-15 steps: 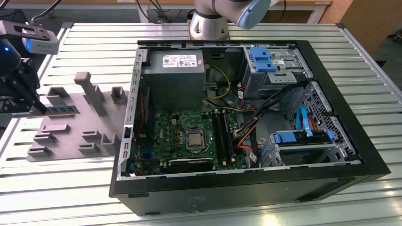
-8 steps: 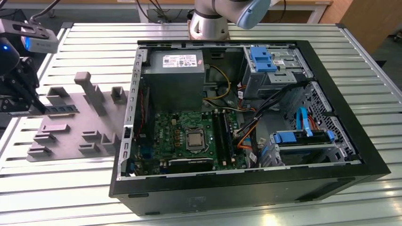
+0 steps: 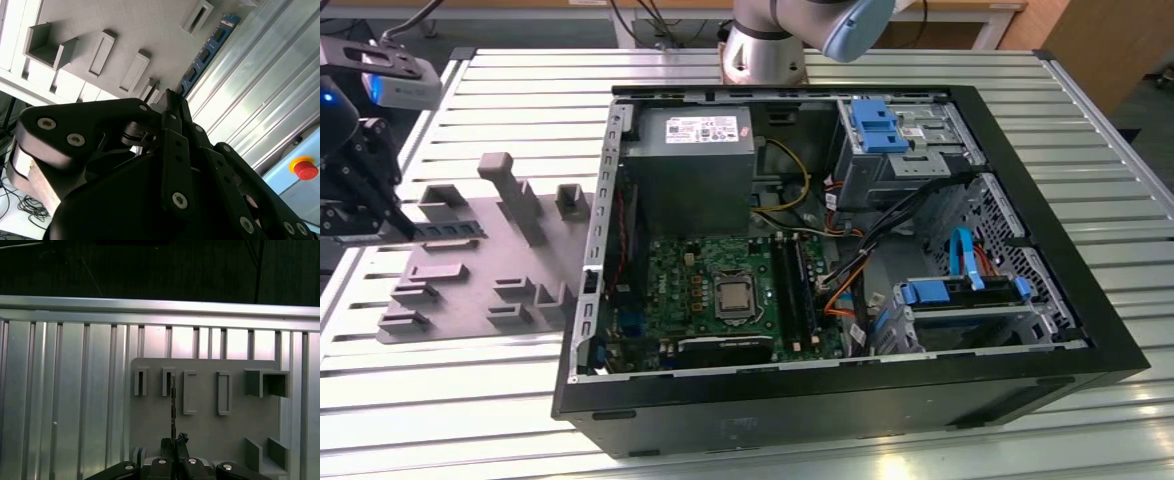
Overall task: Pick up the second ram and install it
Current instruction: 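Pick up the second ram and move it above second insertion slot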
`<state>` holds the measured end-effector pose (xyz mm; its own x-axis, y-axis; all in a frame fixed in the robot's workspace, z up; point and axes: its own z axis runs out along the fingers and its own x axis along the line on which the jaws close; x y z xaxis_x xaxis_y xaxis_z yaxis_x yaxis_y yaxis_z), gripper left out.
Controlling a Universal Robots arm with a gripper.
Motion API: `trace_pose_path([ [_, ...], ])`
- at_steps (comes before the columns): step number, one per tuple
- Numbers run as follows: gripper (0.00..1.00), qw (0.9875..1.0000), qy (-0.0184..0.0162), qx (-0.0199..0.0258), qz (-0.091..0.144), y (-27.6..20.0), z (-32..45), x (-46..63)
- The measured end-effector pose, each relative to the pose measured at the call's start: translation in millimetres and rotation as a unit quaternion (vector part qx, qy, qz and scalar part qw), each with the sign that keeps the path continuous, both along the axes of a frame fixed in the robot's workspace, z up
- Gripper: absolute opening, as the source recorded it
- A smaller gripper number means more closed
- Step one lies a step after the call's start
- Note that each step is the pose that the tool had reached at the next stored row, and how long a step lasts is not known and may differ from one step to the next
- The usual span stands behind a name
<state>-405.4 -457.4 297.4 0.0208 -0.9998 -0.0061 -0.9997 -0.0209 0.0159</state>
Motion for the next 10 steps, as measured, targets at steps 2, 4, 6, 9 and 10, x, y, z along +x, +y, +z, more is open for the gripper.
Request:
trace_pose_path([
  [2, 0.14, 1.0000, 0.0000, 0.0000, 0.000, 0.0, 0.8, 0.0],
  [4, 0.14, 1.0000, 0.0000, 0.0000, 0.000, 0.0, 1.6, 0.0],
  [6, 0.14, 1.0000, 0.0000, 0.0000, 0.000, 0.0, 2.3, 0.0],
  [9, 0.14, 1.0000, 0.0000, 0.0000, 0.000, 0.0, 3.5, 0.0],
  [10, 0.14, 1.0000, 0.0000, 0.0000, 0.000, 0.0, 3.8, 0.0],
])
